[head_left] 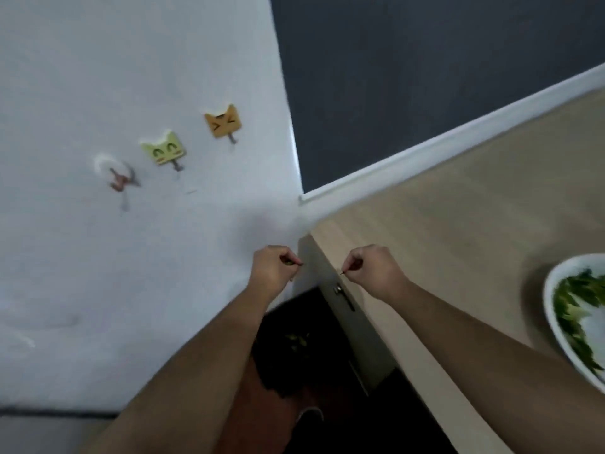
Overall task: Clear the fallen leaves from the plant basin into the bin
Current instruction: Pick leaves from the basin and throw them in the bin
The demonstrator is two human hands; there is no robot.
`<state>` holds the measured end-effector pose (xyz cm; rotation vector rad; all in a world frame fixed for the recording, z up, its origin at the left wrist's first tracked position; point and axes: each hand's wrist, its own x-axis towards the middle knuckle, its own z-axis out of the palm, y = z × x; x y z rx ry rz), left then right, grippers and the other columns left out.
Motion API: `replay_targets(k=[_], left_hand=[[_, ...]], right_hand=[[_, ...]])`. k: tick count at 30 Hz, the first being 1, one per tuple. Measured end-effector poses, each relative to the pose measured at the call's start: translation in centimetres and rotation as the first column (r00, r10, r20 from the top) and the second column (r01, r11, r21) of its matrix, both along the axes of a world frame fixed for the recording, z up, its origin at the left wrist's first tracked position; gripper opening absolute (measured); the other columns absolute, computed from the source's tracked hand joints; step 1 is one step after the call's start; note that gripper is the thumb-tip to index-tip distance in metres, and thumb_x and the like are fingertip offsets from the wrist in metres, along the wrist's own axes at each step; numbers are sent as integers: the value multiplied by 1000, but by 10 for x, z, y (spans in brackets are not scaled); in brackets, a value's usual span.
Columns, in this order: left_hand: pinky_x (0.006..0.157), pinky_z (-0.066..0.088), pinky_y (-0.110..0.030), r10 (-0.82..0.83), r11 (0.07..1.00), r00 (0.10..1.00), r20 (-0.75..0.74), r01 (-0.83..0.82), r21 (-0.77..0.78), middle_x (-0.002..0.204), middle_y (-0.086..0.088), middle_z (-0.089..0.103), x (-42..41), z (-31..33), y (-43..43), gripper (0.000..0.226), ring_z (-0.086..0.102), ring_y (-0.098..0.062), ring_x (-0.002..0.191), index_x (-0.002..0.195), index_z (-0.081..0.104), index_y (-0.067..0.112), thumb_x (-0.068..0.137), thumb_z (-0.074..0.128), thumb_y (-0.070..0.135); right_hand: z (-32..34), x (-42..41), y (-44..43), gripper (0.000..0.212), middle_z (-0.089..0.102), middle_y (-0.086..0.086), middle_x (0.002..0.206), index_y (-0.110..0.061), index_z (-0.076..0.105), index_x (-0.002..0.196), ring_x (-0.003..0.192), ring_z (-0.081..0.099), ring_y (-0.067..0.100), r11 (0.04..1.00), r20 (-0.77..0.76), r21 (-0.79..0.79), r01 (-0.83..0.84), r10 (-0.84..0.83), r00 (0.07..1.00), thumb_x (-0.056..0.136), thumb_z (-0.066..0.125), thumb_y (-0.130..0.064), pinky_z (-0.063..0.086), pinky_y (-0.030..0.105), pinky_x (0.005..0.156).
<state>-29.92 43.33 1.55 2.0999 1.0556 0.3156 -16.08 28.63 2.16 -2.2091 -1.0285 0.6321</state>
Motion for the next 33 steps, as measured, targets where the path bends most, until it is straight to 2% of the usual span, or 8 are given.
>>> replay_targets(k=[3, 6, 9, 13, 18, 23, 28, 33], left_hand=[[45, 39, -2, 94, 993, 995, -38, -96, -65, 55, 3, 60, -48, -30, 33, 10, 54, 5, 39, 69, 72, 7, 76, 70, 0], [50, 41, -4, 126, 984, 986, -106, -137, -111, 61, 2, 62, -71, -77, 57, 9, 55, -4, 51, 69, 71, 7, 75, 71, 0], [59, 46, -5, 77, 977, 973, -217, -117, -177, 75, -6, 68, -78, -134, 75, 9, 59, -11, 62, 75, 72, 5, 77, 67, -2], [79, 58, -31, 21, 970, 964, -264, -83, -227, 90, -12, 74, -73, -197, 97, 11, 68, -21, 79, 79, 72, 9, 80, 64, 1], [88, 55, -36, -115, 955, 938, -327, 13, -296, 108, -5, 71, -64, -229, 118, 18, 66, -23, 96, 103, 68, 21, 85, 65, 22], [98, 48, -27, -117, 946, 942, -313, 9, -325, 122, -2, 67, -67, -216, 119, 21, 62, -18, 111, 110, 67, 24, 91, 56, 22], [84, 38, -13, -119, 976, 959, -258, 64, -210, 120, -3, 67, -55, -159, 107, 23, 61, -19, 112, 114, 64, 15, 93, 54, 19], [93, 48, -27, -155, 988, 972, -176, 156, -12, 112, -3, 70, -12, -84, 74, 18, 63, -20, 106, 105, 67, 17, 91, 56, 21]], right_hand=[[-21, -31, 50, 12, 75, 8, 84, -10, 74, 77, 74, 64, 15, 989, -8, -73, -132, 131, 991, 73, 65, -3, 42, 13, 60], [-56, -48, 85, 11, 74, 6, 87, -11, 73, 79, 81, 66, 17, 974, -31, -160, -163, 160, 987, 75, 65, -6, 41, 15, 64], [-110, -55, 111, 10, 73, 8, 89, -11, 71, 80, 81, 64, 17, 952, -92, -256, -166, 147, 985, 79, 63, -4, 45, 19, 71], [-175, -57, 133, 15, 73, 8, 86, -16, 68, 76, 82, 67, 21, 936, -128, -330, -124, 86, 988, 78, 61, -3, 55, 27, 74], [-208, -60, 147, 21, 70, 8, 111, -15, 69, 103, 101, 64, 24, 924, -133, -371, -97, 50, 990, 87, 57, -11, 54, 36, 89], [-194, -55, 144, 23, 69, 9, 113, -15, 69, 101, 101, 64, 23, 930, -155, -354, -94, 41, 987, 89, 51, -8, 51, 29, 88], [-132, -45, 136, 23, 71, 7, 108, -14, 69, 101, 100, 65, 21, 961, -113, -262, -93, 66, 991, 90, 49, -9, 47, 23, 86], [-58, -25, 92, 20, 74, 7, 99, -14, 71, 93, 88, 67, 23, 998, 18, -63, 1, 0, 1000, 86, 54, -9, 51, 27, 84]])
